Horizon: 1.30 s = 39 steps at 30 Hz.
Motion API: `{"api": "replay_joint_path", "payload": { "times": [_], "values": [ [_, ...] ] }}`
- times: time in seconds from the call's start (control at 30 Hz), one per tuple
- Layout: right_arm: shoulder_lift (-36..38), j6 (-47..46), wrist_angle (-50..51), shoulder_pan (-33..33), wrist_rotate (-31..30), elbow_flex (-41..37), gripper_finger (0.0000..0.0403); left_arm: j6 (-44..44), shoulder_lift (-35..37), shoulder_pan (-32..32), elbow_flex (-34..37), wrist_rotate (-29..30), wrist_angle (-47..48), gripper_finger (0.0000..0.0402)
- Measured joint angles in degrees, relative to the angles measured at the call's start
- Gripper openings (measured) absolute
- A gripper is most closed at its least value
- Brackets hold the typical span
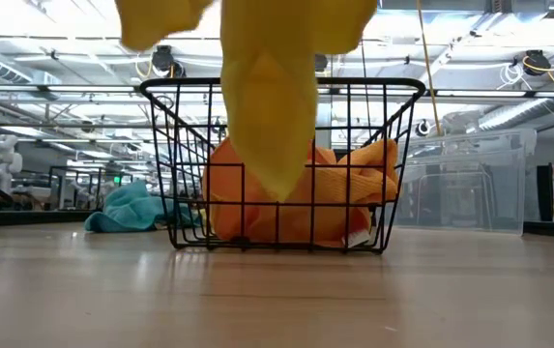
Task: Sort microfiber towel by color & place in baskets
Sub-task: Put the bottom yellow microfiber towel into the transparent bin
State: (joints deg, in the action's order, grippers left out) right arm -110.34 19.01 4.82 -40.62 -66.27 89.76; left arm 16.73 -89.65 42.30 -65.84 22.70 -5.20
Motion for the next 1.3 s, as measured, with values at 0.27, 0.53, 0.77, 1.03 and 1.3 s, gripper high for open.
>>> {"api": "replay_joint_path", "payload": {
  "times": [0.27, 0.53, 0.77, 1.03, 1.3],
  "values": [
    [0.0, 1.66, 0.2, 0.05, -0.12, 0.02, 0.0003, 3.55, 0.0, 5.25, 0.02, 13.37, -4.4, 0.0308],
    [0.0, -0.53, 0.09, 0.16, 0.02, 0.02, 0.0003, 6.26, -0.89, 2.16, 0.02, 18.13, -9.26, 0.0315],
    [0.0, 1.18, 0.1, 0.15, 0.36, 0.02, 0.0003, 4.9, -3.87, -3.56, 0.04, 20.81, -6.14, 0.0316],
    [0.0, 1.37, 0.19, -0.75, 0.85, 0.02, 0.0004, -2.18, -4.37, -6.83, 0.04, 13.29, 2.69, 0.0316],
    [-0.02, -2.04, -0.17, -0.73, 7.29, 0.02, 0.0007, -1.64, -4.9, -7.85, 0.04, 7.26, 3.99, 0.0245]
  ]
}}
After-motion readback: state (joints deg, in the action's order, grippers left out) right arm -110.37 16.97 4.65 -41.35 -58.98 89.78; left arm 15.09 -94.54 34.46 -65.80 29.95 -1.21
